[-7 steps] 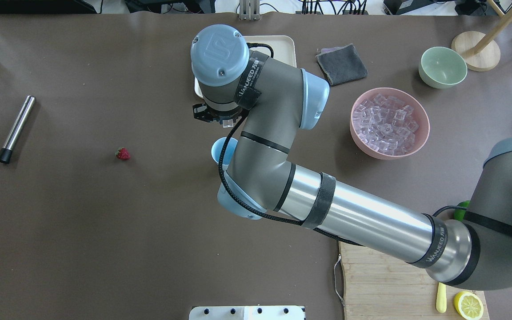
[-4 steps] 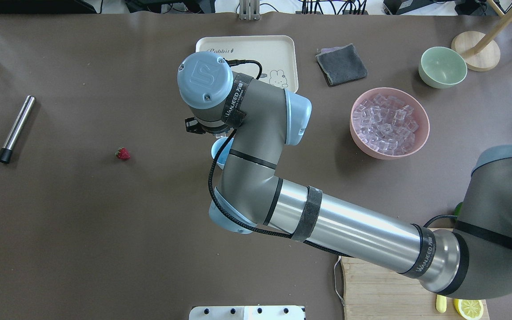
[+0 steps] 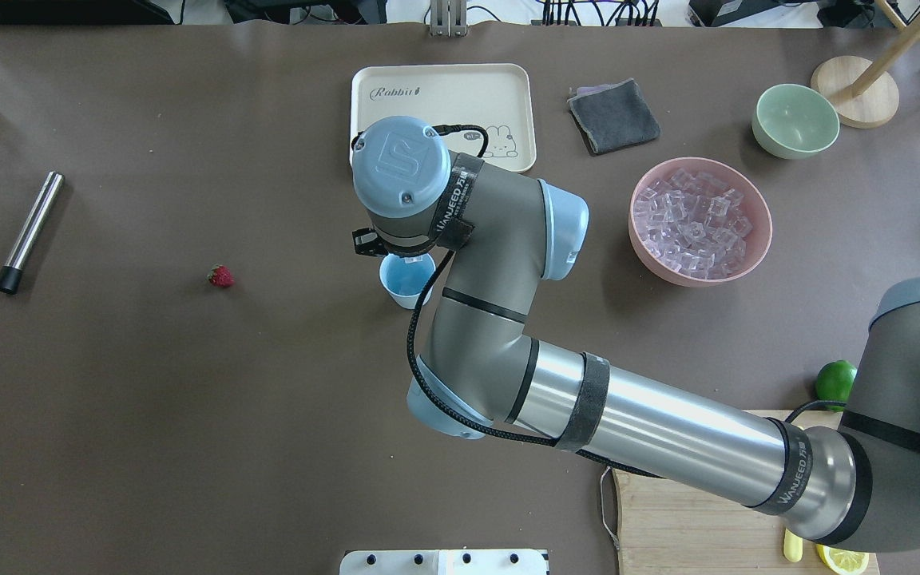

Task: Mash ice and strawberries in cup
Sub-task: 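Move the right gripper back over the pink ice bowl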

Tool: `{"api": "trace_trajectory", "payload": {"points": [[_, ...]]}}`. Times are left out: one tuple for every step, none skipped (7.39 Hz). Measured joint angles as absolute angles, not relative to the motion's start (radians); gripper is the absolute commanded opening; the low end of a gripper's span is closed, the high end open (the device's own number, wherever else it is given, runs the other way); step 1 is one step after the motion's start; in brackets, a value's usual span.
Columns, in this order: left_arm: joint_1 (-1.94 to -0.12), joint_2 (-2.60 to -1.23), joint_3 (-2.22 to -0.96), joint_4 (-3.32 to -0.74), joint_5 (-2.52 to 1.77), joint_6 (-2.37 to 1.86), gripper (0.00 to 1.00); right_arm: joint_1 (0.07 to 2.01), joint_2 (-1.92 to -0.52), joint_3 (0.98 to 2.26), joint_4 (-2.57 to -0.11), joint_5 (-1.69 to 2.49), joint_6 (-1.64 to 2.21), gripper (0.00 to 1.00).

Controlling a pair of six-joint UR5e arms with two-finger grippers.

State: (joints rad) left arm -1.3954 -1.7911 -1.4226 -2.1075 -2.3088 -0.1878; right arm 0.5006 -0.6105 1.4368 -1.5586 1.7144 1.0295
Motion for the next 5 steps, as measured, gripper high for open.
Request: {"api": "trace_trajectory", "payload": {"points": [[-1.395,-1.792,-1.423,-2.107,-2.309,-0.188,0.97,0.500,-0.618,1.446,-1.559,1.714,1.025,0.60],[-1.395,-1.793,-1.425,-2.107,-2.309,-0.189,0.97,0.500,-0.620,1.449,-1.558,1.714,1.024,0.81],[-1.395,-1.793,-1.427,-2.108,-2.309,-0.189,0.97,0.500,-0.620,1.450,-1.558,1.712,1.028,0.98],[-1.395,-1.792,-1.428,-2.108,-2.309,-0.188,0.97,0.501,-0.619,1.451,-1.557,1.709,1.035,0.99],[-1.395,-1.792,-1.429,-2.108,-2.309,-0.188,0.97,0.508,-0.617,1.454,-1.556,1.711,1.038,0.99]]}}
